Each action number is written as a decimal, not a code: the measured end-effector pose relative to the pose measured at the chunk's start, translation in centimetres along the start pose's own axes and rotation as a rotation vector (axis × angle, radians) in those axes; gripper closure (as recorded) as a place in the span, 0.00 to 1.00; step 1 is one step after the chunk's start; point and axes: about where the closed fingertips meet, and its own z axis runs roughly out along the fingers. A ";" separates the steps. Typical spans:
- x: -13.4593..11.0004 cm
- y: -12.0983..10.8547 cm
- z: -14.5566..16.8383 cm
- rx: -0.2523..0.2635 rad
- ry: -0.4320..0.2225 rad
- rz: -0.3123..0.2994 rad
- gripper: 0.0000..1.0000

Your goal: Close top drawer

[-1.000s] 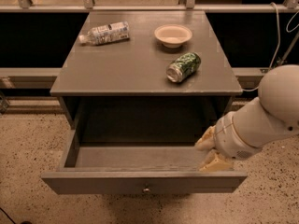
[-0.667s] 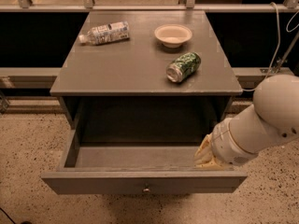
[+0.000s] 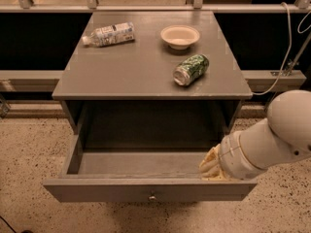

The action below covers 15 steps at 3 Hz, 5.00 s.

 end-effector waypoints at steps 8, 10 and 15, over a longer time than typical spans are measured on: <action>2.7 -6.4 13.5 0.197 -0.055 0.213 1.00; 2.9 -8.4 14.6 0.222 -0.094 0.222 1.00; 1.0 -18.9 18.7 0.420 -0.233 0.223 1.00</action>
Offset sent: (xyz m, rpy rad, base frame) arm -0.0301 0.0239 -0.0771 -0.1187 0.0548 -0.0964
